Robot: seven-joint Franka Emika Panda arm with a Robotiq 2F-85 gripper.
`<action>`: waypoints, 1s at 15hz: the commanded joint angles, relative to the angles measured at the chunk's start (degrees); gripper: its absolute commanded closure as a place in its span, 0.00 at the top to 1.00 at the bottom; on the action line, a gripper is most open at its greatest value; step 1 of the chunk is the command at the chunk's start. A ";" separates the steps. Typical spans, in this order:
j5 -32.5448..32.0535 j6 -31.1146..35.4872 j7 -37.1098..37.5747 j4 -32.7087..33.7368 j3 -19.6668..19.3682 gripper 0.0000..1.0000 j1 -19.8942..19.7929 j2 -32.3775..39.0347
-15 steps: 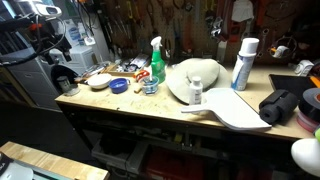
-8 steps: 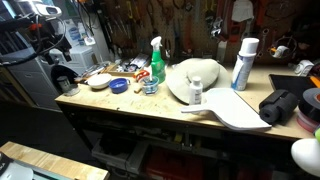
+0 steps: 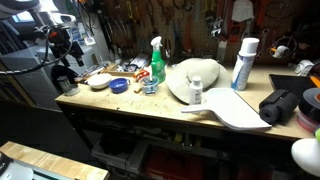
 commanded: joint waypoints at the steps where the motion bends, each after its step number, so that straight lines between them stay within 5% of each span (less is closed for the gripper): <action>1: 0.38 9.71 5.63 1.53 -3.08 1.00 -4.06 10.20; 8: 9.68 16.97 14.36 6.77 -7.00 1.00 -6.78 23.61; 13: 8.56 16.39 13.76 6.99 -7.03 1.00 -6.62 23.77; 15: 8.10 23.03 17.17 6.65 -7.10 1.00 -6.92 25.65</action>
